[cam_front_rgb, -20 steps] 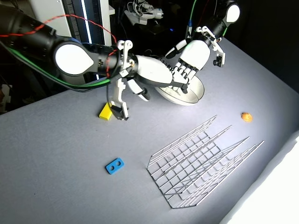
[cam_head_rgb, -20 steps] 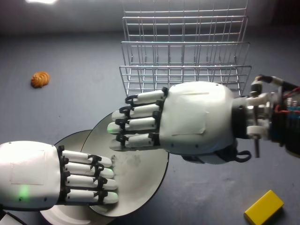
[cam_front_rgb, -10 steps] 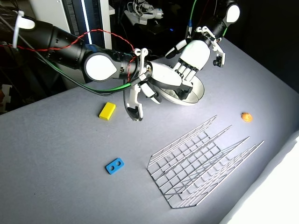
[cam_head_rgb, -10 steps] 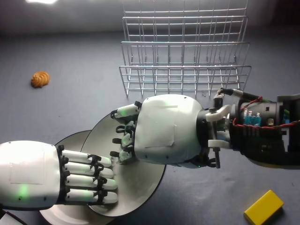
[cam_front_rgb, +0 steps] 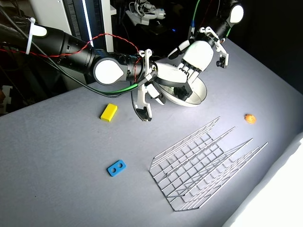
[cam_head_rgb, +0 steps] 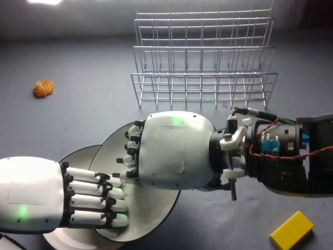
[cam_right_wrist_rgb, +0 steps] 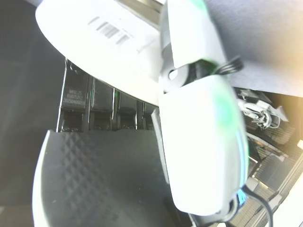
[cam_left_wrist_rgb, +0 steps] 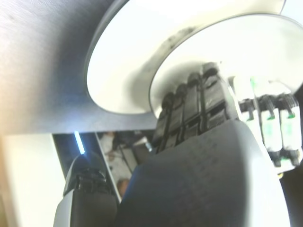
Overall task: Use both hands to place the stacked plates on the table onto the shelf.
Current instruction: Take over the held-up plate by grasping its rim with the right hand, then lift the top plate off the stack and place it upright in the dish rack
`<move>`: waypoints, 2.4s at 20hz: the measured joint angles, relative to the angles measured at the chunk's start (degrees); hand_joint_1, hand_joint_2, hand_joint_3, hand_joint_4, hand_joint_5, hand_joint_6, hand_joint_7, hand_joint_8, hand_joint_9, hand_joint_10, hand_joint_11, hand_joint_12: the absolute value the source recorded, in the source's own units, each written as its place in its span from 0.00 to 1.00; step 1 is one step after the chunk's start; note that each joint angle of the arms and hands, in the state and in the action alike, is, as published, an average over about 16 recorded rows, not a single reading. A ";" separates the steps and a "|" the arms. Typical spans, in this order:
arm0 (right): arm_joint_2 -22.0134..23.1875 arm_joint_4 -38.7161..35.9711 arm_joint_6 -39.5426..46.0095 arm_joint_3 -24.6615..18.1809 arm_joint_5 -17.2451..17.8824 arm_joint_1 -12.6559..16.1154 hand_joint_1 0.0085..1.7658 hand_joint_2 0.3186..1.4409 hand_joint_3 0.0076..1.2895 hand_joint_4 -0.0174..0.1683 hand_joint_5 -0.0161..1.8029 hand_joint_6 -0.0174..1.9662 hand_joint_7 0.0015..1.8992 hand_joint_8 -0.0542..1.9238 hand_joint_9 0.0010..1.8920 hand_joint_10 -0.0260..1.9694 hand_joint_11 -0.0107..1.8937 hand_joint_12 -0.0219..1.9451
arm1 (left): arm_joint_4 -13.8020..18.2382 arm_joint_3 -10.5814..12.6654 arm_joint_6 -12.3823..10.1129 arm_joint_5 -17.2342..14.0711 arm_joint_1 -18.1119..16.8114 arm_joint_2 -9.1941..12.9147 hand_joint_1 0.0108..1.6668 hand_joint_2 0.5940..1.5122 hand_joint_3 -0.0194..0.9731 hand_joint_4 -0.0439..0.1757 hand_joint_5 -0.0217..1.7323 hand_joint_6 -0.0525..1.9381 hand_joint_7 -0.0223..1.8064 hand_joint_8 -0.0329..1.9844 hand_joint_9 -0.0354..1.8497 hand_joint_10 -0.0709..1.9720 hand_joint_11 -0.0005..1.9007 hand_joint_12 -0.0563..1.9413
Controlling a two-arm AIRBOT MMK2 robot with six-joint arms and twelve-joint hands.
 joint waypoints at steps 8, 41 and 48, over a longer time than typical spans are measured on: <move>-0.31 1.00 -0.52 0.04 0.93 -0.23 0.76 0.55 0.00 0.04 0.39 0.40 0.41 0.37 0.44 0.67 0.38 0.71 | -0.76 0.97 0.00 -0.51 -0.02 -0.14 0.00 0.58 0.04 0.17 0.05 0.02 0.03 0.01 0.04 0.04 0.02 0.04; 11.51 11.04 0.05 -11.67 0.43 7.64 0.77 0.58 0.00 0.11 0.51 0.48 0.54 0.45 0.50 0.60 0.42 0.69 | -14.47 12.75 0.12 6.56 -10.01 5.52 0.00 0.52 0.03 0.22 0.09 0.03 0.09 0.02 0.07 0.04 0.03 0.06; 15.11 16.62 0.30 -13.08 0.34 12.95 0.77 0.59 0.00 0.11 0.51 0.50 0.55 0.47 0.50 0.61 0.41 0.69 | -13.58 14.57 0.10 6.64 -10.54 5.72 0.00 0.52 0.03 0.22 0.08 0.03 0.09 0.02 0.07 0.04 0.02 0.06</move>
